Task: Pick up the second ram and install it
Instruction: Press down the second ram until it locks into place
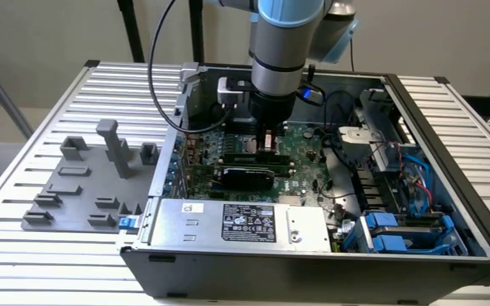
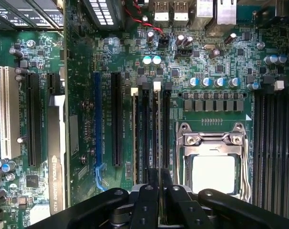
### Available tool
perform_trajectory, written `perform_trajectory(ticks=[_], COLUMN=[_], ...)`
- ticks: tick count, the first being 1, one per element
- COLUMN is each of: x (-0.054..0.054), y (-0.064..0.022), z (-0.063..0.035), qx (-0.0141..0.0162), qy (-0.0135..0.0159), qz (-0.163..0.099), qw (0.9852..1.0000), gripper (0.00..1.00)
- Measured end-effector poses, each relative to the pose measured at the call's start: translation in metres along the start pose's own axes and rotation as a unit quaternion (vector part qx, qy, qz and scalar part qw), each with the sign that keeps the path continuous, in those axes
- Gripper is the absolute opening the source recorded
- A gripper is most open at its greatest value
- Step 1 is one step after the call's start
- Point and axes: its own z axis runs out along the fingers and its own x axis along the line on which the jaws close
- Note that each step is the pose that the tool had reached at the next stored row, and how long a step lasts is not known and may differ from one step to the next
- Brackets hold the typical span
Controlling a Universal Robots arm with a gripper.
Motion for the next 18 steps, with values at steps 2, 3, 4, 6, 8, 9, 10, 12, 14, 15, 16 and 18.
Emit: perform_trajectory(ticks=[2,3,4,6,8,9,10,12,14,15,16,18], x=[0.0,0.0,0.0,0.0,0.0,0.0,0.0,0.0,0.0,0.0,0.0,0.0], y=[0.0,0.0,0.0,0.0,0.0,0.0,0.0,0.0,0.0001,0.0004,0.0009,0.0023], z=[0.0001,0.0005,0.0008,0.0011,0.0013,0.0013,0.0014,0.0013,-0.0006,-0.0024,-0.0044,-0.009], qx=[-0.0001,0.0,0.0,-0.0001,-0.0001,-0.0001,0.0,0.0,0.0,0.0,0.0,0.0], qy=[0.0001,0.0,0.0,0.0001,0.0001,0.0001,0.0,0.0,0.0,0.0,0.0,0.0001], qz=[0.0,0.0,0.0,0.0,0.0,0.0,0.0,0.0,0.0,0.0,0.0,0.0], qw=[1.0,1.0,1.0,1.0,1.0,1.0,1.0,1.0,1.0,1.0,1.0,1.0], gripper=[0.0,0.0,0.0,0.0,1.0,1.0,1.0,1.0,1.0,1.0,1.0,1.0])
